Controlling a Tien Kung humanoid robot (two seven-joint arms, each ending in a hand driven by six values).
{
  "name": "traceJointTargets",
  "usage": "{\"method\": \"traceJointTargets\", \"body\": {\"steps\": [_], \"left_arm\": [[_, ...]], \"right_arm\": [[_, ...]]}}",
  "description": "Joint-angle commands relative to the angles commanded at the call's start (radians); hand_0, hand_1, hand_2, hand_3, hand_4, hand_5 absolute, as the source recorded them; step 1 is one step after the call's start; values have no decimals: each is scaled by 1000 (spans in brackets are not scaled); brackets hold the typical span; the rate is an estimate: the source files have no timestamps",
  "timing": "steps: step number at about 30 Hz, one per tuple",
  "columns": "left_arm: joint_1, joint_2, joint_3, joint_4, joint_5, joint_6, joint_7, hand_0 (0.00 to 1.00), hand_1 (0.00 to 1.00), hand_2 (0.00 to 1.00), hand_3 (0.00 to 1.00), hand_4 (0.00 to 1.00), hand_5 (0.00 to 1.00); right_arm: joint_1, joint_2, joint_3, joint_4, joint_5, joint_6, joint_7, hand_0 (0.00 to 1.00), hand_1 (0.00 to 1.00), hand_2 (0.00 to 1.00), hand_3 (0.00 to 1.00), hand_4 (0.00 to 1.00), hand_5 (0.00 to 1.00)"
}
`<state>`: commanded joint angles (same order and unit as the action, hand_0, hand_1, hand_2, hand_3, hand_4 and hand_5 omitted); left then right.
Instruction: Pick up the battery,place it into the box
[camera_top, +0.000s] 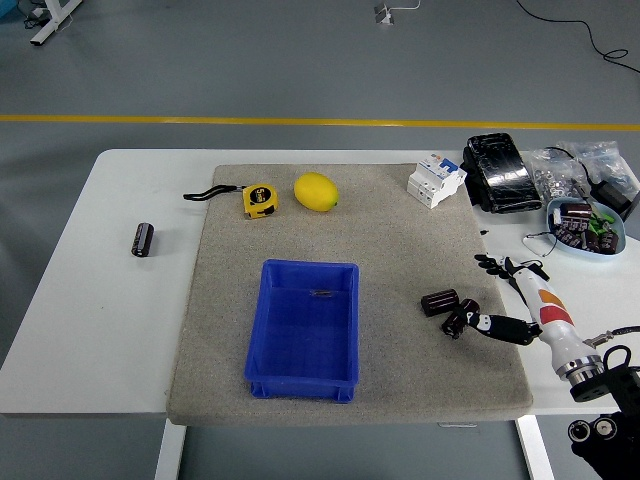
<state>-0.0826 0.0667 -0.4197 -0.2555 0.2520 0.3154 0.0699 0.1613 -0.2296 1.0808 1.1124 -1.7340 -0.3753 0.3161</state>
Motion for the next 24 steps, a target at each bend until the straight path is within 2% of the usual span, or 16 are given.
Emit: {"method": "traceJointTargets", "body": {"steps": [6,15,16,24], "left_arm": [[0,2,-6,0,11,0,3,725,683,743,753,704,846],[-3,4,-4,0,16,-1,3,726,679,740,752,705,847],[-3,4,-2,0,12,-1,1,725,677,736,749,704,845],[-6,4,6,1,-1,0,-4,725,676,735,749,704,845]], "right_arm": [[-5,-3,-43,-1,14,-8,-1,637,619,654,742,998,280],[38,32,-50,-86,110,-54,31,609,588,634,728,998,275],[43,33,-52,-92,111,-60,35,574,566,617,709,998,270],[41,33,-68,-111,114,-60,42,585,569,619,712,998,269]]}}
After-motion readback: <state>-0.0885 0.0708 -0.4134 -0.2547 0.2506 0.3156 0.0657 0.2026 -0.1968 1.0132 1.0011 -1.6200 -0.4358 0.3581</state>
